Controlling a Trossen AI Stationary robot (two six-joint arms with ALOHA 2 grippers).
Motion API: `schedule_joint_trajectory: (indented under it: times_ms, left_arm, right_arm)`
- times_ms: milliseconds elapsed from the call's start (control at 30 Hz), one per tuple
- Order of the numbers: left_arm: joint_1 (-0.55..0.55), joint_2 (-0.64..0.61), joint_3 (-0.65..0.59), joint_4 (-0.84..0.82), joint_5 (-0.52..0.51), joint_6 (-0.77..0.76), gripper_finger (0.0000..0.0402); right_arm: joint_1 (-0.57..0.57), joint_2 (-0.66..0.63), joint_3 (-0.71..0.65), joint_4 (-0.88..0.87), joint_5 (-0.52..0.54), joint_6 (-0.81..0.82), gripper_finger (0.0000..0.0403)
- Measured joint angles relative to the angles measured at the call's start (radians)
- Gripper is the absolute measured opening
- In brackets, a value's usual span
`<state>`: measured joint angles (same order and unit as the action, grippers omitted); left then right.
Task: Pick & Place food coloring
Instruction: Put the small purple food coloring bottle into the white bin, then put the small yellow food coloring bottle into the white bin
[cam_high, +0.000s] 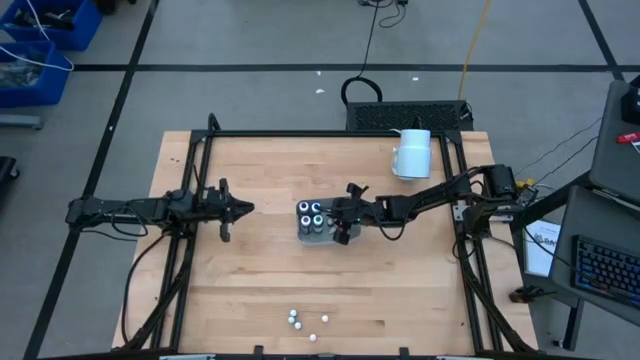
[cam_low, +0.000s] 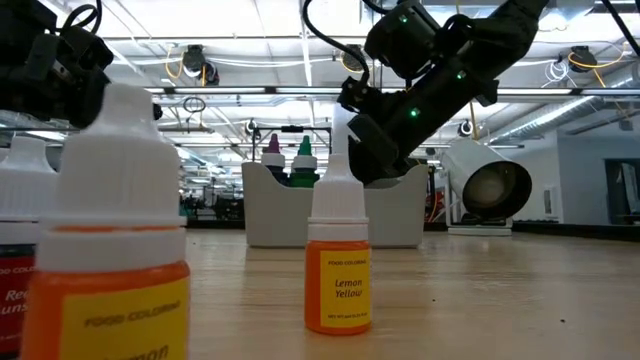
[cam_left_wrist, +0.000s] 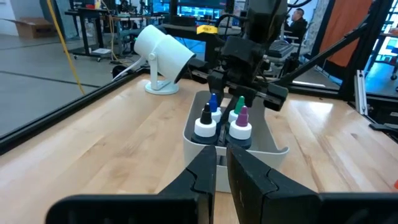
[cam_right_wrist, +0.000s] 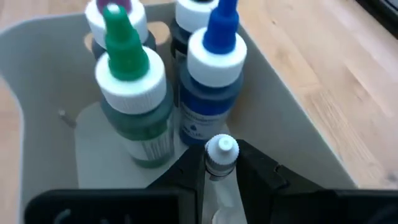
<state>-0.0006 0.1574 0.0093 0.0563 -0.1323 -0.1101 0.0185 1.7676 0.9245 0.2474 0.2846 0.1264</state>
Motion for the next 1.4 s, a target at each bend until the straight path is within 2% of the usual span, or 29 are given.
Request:
schedule_joint_trajectory:
  times_ms: [567, 967, 1400]
  left_arm:
    - [0.000, 0.000, 0.001, 0.000, -0.002, 0.002, 0.0047]
    - [0.000, 0.000, 0.002, -0.002, -0.020, 0.003, 0.0047]
    - [0.000, 0.000, 0.003, -0.002, -0.026, 0.004, 0.0047]
  right_arm:
    - [-0.026, 0.000, 0.000, -0.035, 0.002, 0.011, 0.0059]
    - [-0.031, 0.073, 0.000, 0.047, -0.002, -0.014, 0.0060]
    - [-0.032, 0.073, 0.000, 0.041, 0.002, 0.008, 0.0118]
